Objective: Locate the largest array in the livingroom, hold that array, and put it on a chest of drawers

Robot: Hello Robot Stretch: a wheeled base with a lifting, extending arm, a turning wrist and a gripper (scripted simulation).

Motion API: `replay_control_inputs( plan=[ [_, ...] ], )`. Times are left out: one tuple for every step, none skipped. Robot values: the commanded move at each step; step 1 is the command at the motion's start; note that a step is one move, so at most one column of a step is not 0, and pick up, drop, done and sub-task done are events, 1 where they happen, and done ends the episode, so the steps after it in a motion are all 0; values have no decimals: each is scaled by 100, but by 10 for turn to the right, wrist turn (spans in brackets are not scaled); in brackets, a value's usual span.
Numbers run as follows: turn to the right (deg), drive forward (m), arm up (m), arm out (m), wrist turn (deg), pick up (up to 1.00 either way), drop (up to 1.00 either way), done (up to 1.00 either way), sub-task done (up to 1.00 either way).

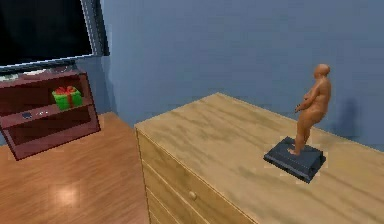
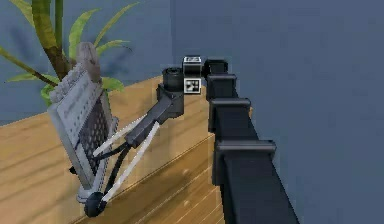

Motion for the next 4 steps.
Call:
replay_control_inputs(
  plan=[
    [0, 0, 0, 0, 390, 0, 0, 0, 0],
    [0, 0, -12, 0, 0, 0, 0, 0, 0],
    [0, 0, 0, 0, 0, 0, 100, 0, 0],
    [0, 0, 10, 0, 0, 0, 0, 0, 0]
  ],
)
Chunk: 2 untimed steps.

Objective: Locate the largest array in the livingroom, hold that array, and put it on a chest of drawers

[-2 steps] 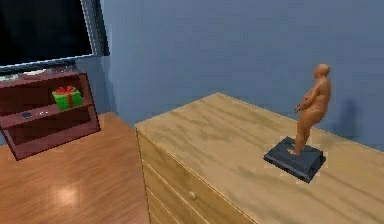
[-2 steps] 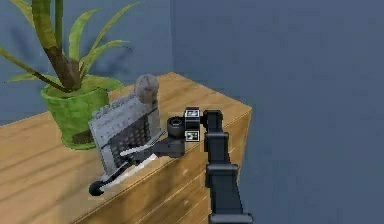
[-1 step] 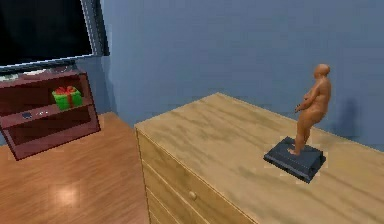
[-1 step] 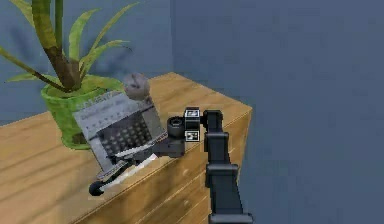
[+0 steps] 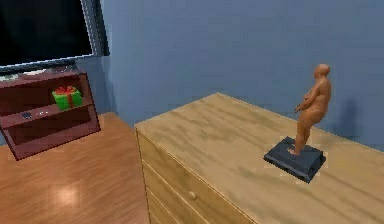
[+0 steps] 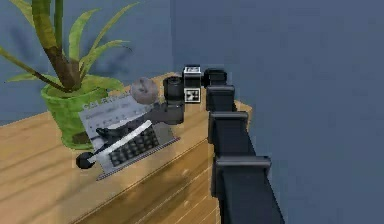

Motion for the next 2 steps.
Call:
replay_control_inputs(
  plan=[
    [0, 0, 0, -8, 0, 0, 0, 0, 0],
    [0, 0, 0, 0, 0, 0, 0, 100, 0]
  ],
)
